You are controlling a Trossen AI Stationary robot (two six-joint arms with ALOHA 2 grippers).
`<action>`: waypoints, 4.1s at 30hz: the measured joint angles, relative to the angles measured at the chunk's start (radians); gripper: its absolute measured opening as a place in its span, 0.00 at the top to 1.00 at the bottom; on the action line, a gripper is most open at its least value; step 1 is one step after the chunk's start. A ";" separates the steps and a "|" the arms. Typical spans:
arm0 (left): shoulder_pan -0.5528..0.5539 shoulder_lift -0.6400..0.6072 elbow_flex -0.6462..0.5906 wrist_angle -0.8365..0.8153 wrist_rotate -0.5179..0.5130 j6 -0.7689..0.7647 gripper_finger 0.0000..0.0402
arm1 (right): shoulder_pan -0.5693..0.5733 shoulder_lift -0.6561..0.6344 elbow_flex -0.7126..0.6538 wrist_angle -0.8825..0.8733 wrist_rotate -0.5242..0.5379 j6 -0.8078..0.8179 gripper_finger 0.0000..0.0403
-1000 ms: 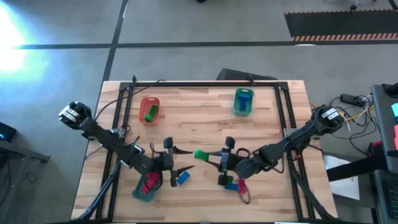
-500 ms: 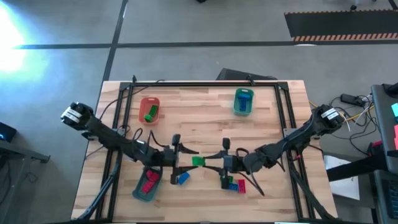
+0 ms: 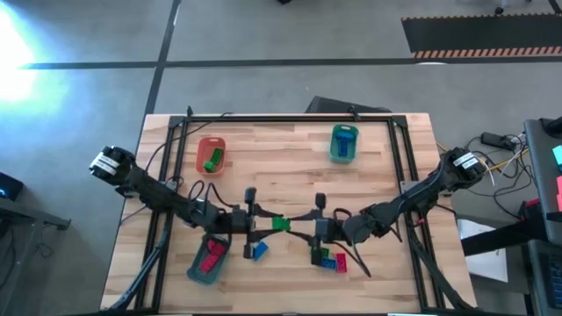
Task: Sort & place blocks by color
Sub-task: Put the green game piece into the orange bin, then put the blue game piece into the green bin
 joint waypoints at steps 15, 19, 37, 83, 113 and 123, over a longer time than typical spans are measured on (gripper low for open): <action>0.067 -0.059 -0.003 -0.422 -0.592 -0.003 0.69 | -0.006 -0.101 0.002 -0.303 0.308 0.182 0.40; 0.152 -0.103 -0.004 -0.657 -0.944 -0.062 0.69 | -0.005 -0.149 0.002 -0.475 0.319 0.346 0.37; 0.812 -0.192 -0.008 -1.461 -0.422 -0.735 0.69 | -0.003 -0.122 0.002 -0.555 0.314 0.480 0.37; -0.045 0.196 0.504 -1.585 -0.011 -1.014 0.37 | -0.003 -0.153 0.002 -0.713 0.286 0.395 0.37; -0.063 0.528 0.737 -1.824 0.223 -1.335 0.37 | -0.003 -0.152 0.000 -0.736 0.179 0.402 0.36; -0.066 0.528 0.682 -1.732 0.222 -1.335 0.51 | -0.003 -0.152 -0.001 -0.735 0.179 0.411 0.36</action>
